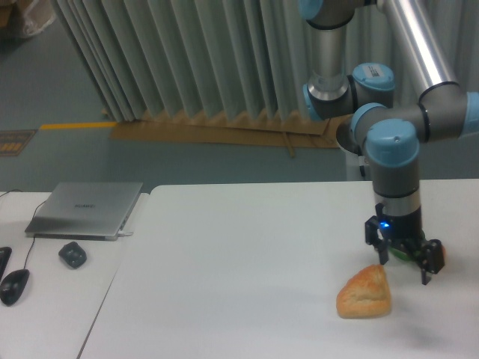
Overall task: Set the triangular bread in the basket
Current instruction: 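Move the gripper over the triangular bread roll and lower it, then close the gripper on the triangular bread roll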
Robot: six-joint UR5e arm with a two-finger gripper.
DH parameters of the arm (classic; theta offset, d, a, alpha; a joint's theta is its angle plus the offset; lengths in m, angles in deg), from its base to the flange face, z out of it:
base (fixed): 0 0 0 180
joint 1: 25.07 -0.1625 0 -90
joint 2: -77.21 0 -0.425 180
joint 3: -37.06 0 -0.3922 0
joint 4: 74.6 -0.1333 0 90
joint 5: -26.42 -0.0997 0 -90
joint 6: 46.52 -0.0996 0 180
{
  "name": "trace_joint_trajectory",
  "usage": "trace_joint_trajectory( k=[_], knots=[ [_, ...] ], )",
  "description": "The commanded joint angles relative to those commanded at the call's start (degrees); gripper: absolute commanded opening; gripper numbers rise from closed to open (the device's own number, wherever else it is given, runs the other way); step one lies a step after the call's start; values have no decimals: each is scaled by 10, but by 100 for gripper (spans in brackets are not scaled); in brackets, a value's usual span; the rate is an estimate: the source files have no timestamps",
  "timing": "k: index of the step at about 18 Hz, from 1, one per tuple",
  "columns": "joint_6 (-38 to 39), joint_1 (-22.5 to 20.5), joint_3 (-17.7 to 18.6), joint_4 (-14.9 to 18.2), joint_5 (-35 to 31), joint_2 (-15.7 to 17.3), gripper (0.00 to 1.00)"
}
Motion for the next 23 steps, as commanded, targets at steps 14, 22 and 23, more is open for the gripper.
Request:
trace_joint_trajectory(
  k=[14, 22, 23],
  knots=[
    [34, 37, 13, -17, -79, -33, 100],
    [39, 55, 18, -13, -30, -39, 100],
    [38, 55, 20, -13, -29, -40, 100]
  ],
)
